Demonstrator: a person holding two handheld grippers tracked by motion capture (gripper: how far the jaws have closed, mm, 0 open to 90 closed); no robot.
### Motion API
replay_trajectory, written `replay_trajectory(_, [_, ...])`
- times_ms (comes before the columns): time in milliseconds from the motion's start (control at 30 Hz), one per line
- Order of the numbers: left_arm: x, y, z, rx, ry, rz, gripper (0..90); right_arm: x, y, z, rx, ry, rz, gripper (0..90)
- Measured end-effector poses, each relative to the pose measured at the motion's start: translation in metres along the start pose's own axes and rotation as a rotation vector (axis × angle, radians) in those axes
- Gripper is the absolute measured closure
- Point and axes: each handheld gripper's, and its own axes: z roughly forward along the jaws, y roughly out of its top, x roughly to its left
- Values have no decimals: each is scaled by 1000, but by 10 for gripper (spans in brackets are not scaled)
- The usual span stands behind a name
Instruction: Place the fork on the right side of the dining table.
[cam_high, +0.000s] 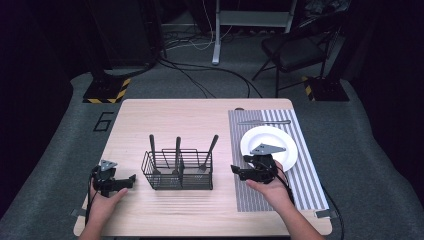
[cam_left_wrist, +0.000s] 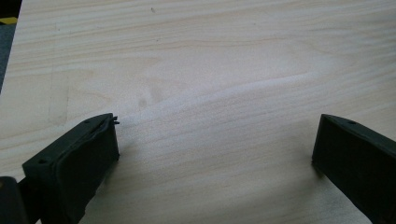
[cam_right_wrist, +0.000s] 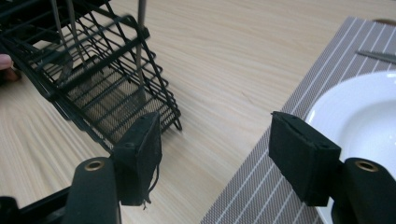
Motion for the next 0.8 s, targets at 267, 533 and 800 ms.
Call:
replay_trajectory(267, [0, 0, 0, 0, -1, -1, 1, 8, 26, 4, 3, 16, -35, 355])
replay_trajectory(533, [0, 0, 0, 1, -1, -2, 1, 12, 49, 8, -15, 35, -33, 397])
replay_trajectory(800, [0, 0, 0, 1, -1, -2, 1, 16, 64, 13, -39, 44, -52, 429])
